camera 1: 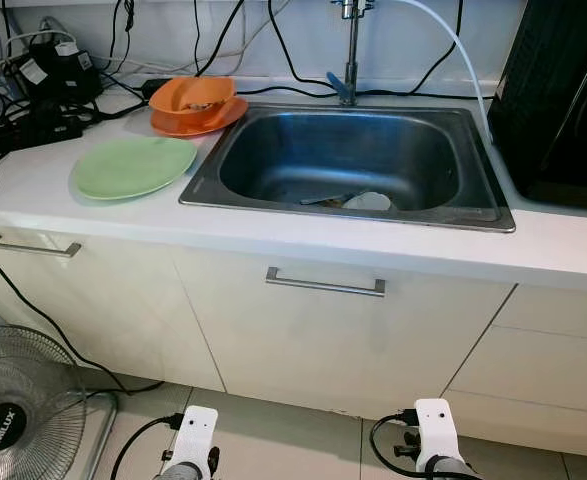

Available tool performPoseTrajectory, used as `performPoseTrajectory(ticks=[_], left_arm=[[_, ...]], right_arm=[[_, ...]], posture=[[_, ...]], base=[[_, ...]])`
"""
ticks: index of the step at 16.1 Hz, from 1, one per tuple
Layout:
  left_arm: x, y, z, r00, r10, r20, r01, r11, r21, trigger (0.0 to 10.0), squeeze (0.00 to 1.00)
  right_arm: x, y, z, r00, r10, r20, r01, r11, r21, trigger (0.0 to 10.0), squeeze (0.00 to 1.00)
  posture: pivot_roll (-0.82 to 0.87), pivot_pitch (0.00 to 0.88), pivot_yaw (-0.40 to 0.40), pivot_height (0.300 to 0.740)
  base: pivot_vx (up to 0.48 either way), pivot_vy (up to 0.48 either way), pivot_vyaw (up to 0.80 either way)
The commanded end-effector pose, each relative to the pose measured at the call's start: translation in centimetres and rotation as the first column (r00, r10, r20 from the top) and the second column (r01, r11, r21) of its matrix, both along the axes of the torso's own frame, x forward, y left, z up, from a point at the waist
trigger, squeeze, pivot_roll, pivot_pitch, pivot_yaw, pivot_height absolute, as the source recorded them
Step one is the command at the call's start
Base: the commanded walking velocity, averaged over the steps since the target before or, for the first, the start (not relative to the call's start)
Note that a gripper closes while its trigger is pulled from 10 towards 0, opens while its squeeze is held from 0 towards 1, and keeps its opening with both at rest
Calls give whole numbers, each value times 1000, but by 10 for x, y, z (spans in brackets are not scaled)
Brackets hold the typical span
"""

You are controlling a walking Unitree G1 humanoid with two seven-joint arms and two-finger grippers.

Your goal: Kitchen organization

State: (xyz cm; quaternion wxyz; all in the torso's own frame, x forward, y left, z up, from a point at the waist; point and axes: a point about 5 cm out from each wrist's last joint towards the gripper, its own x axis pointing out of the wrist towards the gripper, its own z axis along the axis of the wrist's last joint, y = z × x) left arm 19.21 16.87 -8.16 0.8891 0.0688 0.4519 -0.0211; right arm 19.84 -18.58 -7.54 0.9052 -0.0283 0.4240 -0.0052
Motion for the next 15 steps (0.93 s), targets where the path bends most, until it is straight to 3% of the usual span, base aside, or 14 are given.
performPoseTrajectory(ticks=[1, 15], left_arm=[[-2, 4, -1, 1000, 25, -6, -25, 1000, 7, 10000, 0], [-1, -1, -1, 999, 36, -4, -36, 999, -7, 10000, 0]], right_arm=[[-1, 0, -1, 1000, -14, -14, 14, 1000, 3, 10000, 0], [-2, 4, -2, 1000, 3, -17, -3, 1000, 1, 10000, 0]], posture=[[38, 0, 63, 740], [39, 0, 59, 740]], base=[[0, 0, 0], [0, 0, 0]])
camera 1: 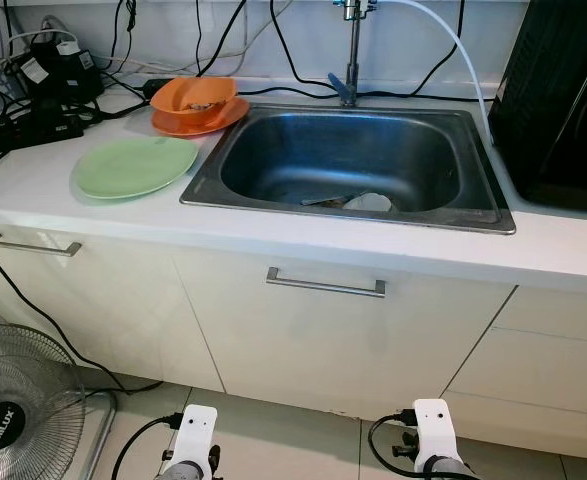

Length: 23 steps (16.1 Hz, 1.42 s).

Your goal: Kitchen organization

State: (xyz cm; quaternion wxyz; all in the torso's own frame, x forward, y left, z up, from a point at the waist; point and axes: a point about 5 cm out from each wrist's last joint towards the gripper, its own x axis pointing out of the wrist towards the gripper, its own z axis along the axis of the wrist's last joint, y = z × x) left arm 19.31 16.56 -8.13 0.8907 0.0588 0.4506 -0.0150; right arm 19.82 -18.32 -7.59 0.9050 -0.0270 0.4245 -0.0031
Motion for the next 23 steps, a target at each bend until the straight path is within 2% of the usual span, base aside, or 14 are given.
performPoseTrajectory(ticks=[1, 23], left_arm=[[-2, 1, -1, 1000, 18, -8, -18, 1000, 3, 10000, 0], [-3, -1, -2, 1000, 15, -11, -15, 1000, -1, 10000, 0]], right_arm=[[-2, 2, -1, 1000, 0, -15, 0, 1000, -4, 10000, 0], [-4, 4, -3, 1000, -5, -20, 5, 1000, 3, 10000, 0]], posture=[[40, 0, 58, 740], [36, 0, 61, 740]], base=[[0, 0, 0], [0, 0, 0]])
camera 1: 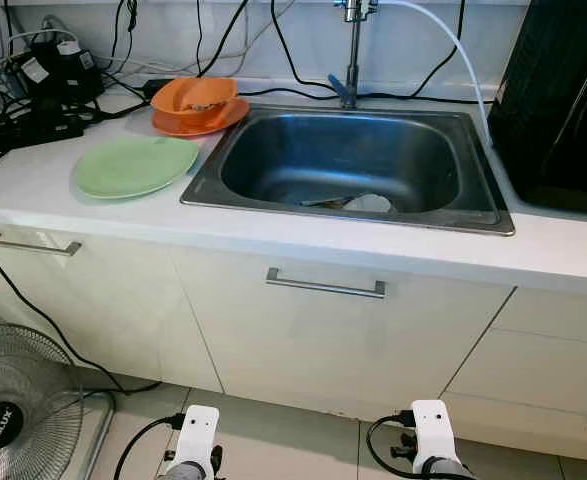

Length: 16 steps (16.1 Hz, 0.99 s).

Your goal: Kitchen organization

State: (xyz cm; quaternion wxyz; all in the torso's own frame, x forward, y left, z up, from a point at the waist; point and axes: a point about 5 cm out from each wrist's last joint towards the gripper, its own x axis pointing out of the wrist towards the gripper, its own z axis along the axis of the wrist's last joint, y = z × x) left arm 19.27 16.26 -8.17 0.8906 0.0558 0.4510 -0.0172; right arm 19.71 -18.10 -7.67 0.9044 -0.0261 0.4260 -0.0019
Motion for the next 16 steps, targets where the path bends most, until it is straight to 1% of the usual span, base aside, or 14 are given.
performPoseTrajectory(ticks=[1, 16], left_arm=[[-3, 2, -1, 1000, 15, -10, -15, 1000, 6, 10000, 0], [-3, 3, -2, 1000, 12, -11, -12, 1000, 9, 10000, 0]], right_arm=[[-3, 2, -2, 1000, -6, -16, 6, 1000, 1, 10000, 0], [-4, 3, -3, 1000, -10, -19, 10, 1000, 3, 10000, 0]], posture=[[35, 0, 61, 740], [37, 0, 63, 740]], base=[[0, 0, 0], [0, 0, 0]])
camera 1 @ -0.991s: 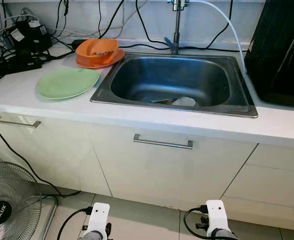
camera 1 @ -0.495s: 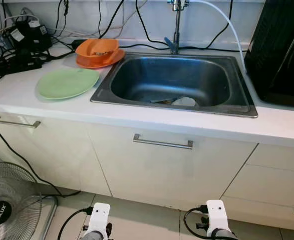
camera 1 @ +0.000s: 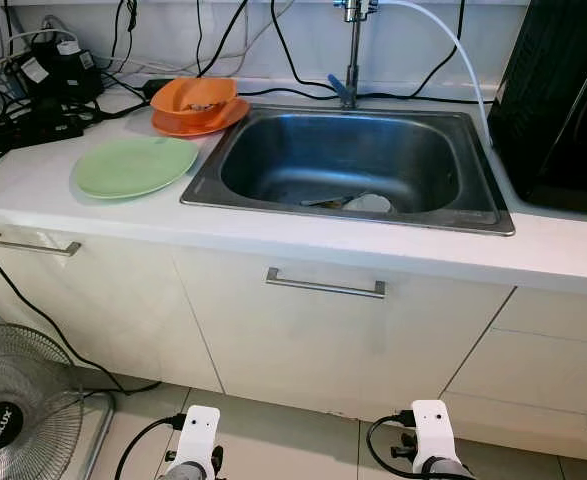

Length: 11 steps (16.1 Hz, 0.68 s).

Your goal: Kitchen organization

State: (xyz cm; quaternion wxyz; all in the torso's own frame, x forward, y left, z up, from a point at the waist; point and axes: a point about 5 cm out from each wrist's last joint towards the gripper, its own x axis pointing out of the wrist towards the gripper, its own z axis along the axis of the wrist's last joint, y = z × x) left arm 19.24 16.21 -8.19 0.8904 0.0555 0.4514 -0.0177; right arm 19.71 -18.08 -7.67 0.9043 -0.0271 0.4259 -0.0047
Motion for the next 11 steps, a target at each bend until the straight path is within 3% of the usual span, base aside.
performPoseTrajectory(ticks=[1, 11], left_arm=[[-3, 4, -1, 1000, 13, -10, -12, 1000, 11, 10000, 0], [-3, 3, -1, 1000, 9, -10, -9, 1000, 11, 10000, 0]], right_arm=[[-4, 3, -3, 1000, -6, -19, 6, 1000, 7, 10000, 0], [-5, 3, -3, 1000, -5, -22, 5, 1000, 8, 10000, 0]], posture=[[37, 0, 63, 740], [38, 0, 63, 740]], base=[[0, 0, 0], [0, 0, 0]])
